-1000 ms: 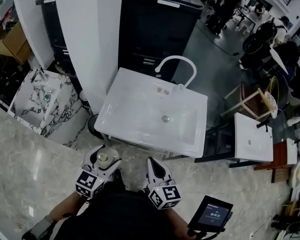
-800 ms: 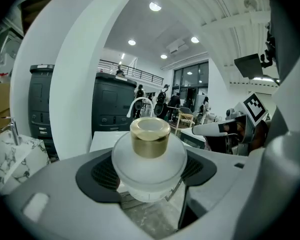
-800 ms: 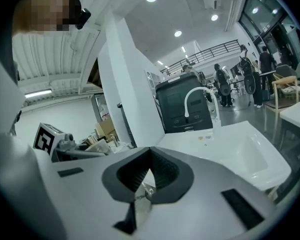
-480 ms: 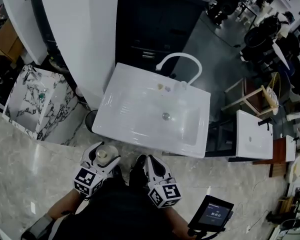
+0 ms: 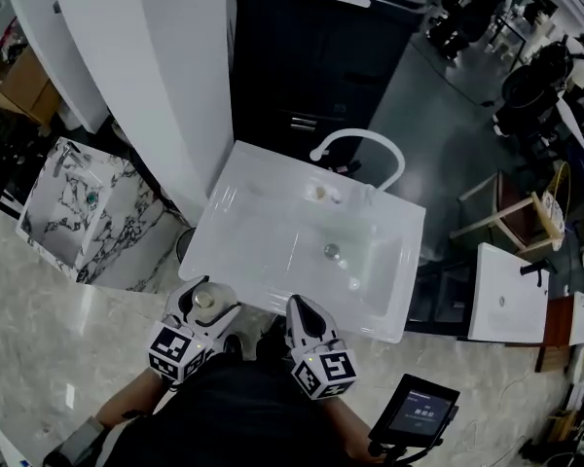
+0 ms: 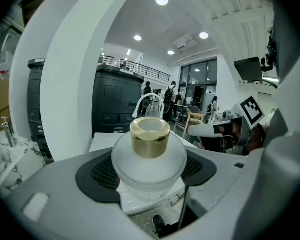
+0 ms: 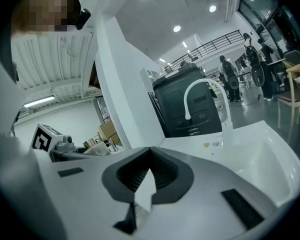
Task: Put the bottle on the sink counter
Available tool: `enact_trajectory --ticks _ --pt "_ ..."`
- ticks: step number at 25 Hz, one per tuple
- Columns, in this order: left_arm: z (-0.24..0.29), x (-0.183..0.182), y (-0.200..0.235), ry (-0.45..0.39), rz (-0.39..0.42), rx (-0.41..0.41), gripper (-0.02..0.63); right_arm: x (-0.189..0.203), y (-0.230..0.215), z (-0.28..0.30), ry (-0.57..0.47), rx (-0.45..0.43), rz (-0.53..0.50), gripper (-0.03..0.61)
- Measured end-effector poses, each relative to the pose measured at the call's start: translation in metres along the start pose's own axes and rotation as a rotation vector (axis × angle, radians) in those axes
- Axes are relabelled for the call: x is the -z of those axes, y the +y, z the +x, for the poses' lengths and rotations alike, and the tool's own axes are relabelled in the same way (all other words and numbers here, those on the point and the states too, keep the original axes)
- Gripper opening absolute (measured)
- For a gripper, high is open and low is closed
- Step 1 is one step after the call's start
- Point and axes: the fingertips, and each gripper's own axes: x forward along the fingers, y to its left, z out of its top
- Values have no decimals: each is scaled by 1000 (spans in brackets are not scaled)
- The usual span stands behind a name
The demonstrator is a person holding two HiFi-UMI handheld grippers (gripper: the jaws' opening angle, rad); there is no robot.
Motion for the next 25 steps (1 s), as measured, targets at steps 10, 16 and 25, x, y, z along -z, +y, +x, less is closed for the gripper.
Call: enact_trajectory --ticks 10,16,25 --pt "52 -19 8 4 -26 -88 339 -25 -51 42 46 -97 -7 -5" --pt "62 -31 16 4 -37 -149 339 -30 -66 53 59 -139 -4 -5" --pt "83 -44 40 23 -31 -150 339 -38 -84 78 52 -114 10 -5"
